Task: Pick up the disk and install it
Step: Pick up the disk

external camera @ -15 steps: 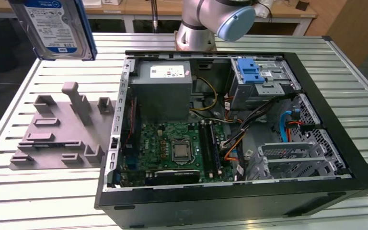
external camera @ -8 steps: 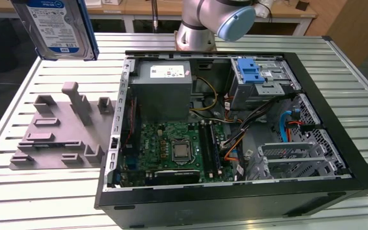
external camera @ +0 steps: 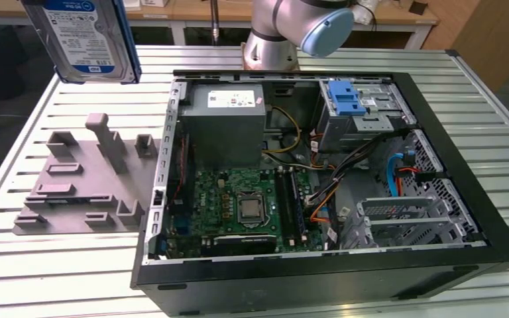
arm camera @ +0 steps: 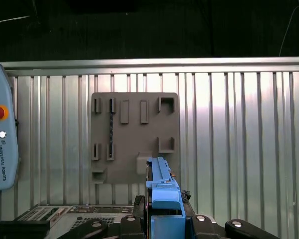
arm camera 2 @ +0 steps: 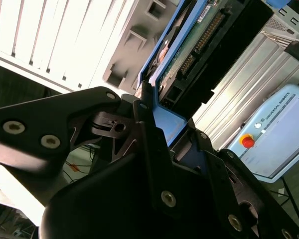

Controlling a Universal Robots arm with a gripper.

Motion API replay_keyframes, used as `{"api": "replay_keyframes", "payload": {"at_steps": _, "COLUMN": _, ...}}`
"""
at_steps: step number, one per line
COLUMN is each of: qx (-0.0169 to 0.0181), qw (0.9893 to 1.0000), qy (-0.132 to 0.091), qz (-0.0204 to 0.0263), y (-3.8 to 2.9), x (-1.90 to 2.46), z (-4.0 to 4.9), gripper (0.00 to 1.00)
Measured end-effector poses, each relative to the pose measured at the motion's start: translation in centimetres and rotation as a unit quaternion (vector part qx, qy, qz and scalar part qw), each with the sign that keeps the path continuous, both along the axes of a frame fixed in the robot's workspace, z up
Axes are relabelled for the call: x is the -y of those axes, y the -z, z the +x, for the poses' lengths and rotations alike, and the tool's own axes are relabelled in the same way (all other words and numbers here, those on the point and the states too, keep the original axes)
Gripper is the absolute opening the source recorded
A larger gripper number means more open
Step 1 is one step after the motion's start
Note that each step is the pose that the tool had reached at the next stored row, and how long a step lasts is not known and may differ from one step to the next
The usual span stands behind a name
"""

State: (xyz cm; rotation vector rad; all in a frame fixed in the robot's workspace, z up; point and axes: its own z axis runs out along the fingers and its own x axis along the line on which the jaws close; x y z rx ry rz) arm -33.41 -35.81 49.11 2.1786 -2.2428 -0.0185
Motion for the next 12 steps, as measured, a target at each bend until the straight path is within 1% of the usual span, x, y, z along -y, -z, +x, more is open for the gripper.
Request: {"api": "replay_keyframes", "payload": {"at_steps": 12, "qx": 0.0, "qw": 1.0, "qy": 0.0, "qz": 0.0, "y": 0.0, "x": 0.0, "z": 1.0, "gripper": 0.36}}
